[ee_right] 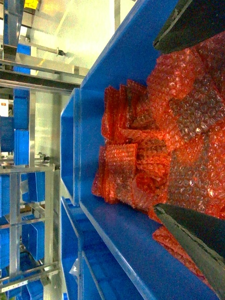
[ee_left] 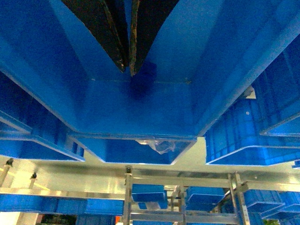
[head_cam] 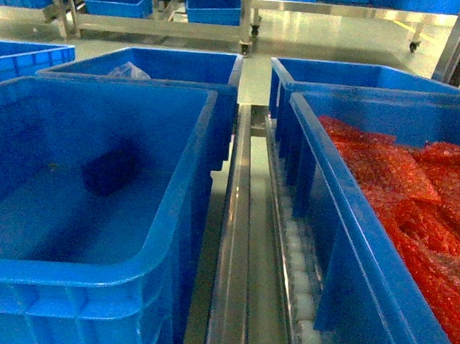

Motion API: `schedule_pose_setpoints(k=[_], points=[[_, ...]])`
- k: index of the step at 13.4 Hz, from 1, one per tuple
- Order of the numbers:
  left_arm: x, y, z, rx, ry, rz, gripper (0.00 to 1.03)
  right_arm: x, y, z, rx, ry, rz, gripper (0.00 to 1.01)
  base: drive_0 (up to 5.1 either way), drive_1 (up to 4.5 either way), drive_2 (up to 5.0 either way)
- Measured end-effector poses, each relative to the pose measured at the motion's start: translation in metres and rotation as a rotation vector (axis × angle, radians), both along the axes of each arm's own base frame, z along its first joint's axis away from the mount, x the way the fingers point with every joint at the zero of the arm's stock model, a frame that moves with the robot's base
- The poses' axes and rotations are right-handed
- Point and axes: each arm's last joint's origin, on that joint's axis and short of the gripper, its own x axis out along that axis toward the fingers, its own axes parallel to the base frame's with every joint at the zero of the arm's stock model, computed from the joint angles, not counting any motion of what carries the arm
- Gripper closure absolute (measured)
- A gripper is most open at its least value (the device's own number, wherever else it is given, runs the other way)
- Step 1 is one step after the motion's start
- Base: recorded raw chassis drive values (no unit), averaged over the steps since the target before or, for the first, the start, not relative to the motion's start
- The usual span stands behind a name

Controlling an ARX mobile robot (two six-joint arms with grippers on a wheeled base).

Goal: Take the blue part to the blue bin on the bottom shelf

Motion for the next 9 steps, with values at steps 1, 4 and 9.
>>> schedule_pose_setpoints(k=[1, 4, 9], points=[[-0.004, 0.003, -0.003, 0.002, 0.001, -0.003, 1.01, 0.000, 0.000, 0.000, 0.000, 0.000, 0.000, 0.03, 0.0, 0.00, 0.0], [-0.016, 0.013, -0.011, 0.001, 0.002, -0.021, 1.01, 0.000, 0.000, 0.000, 0.000, 0.000, 0.000, 0.03, 0.0, 0.00, 0.0], [-0.027, 0.021, -0.019, 0.003, -0.013, -0.009, 1.01, 0.000, 0.000, 0.000, 0.000, 0.000, 0.000, 0.03, 0.0, 0.00, 0.0]])
